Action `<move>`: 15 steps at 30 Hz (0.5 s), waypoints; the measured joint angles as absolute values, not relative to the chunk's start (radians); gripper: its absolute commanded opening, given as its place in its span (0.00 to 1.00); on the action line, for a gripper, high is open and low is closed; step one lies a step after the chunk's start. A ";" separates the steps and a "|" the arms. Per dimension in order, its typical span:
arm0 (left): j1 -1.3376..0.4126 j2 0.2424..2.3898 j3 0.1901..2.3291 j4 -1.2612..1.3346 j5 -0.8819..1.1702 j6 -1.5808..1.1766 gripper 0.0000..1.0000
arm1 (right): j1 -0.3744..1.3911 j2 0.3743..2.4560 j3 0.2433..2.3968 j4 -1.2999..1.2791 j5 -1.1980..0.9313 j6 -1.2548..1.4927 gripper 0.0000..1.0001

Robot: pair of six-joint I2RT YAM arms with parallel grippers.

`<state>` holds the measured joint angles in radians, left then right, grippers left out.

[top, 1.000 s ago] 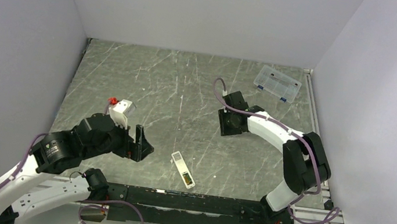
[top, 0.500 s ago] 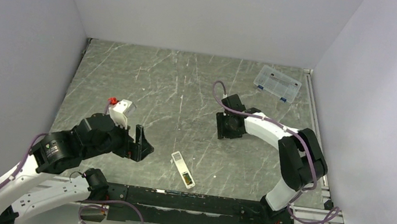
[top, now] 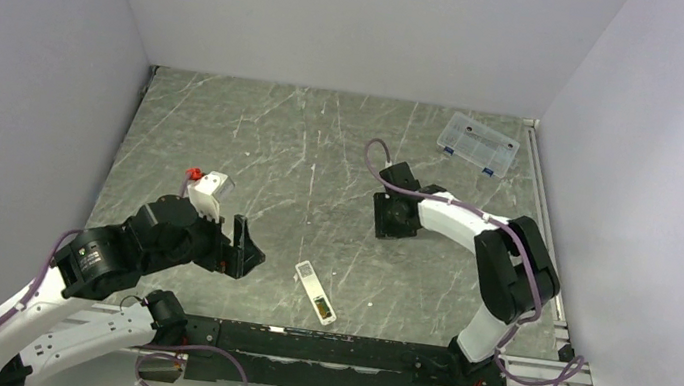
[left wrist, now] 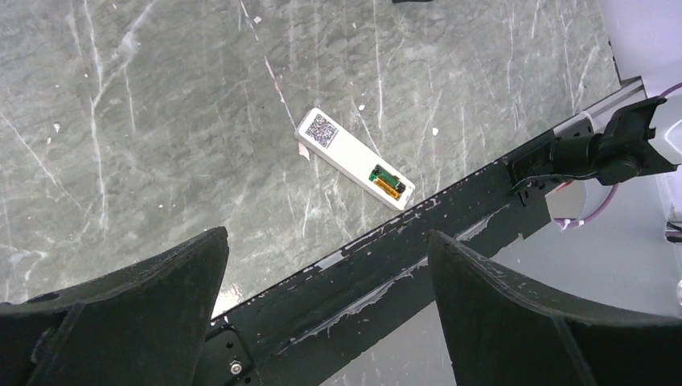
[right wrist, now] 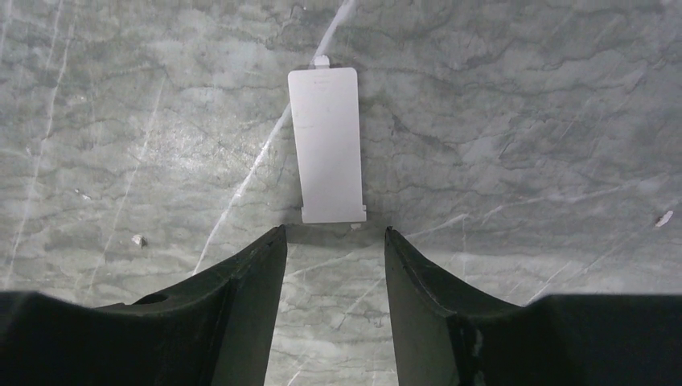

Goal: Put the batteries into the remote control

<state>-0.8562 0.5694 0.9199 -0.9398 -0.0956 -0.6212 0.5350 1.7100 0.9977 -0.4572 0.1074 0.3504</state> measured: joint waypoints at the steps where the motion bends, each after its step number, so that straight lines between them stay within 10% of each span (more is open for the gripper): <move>1: -0.856 0.569 0.920 -0.940 -0.096 -0.621 0.99 | 0.535 1.713 1.001 -0.456 0.110 0.352 0.49; 15: -0.856 0.569 0.920 -0.940 -0.096 -0.621 1.00 | 0.558 1.747 1.038 -0.455 0.154 0.361 0.42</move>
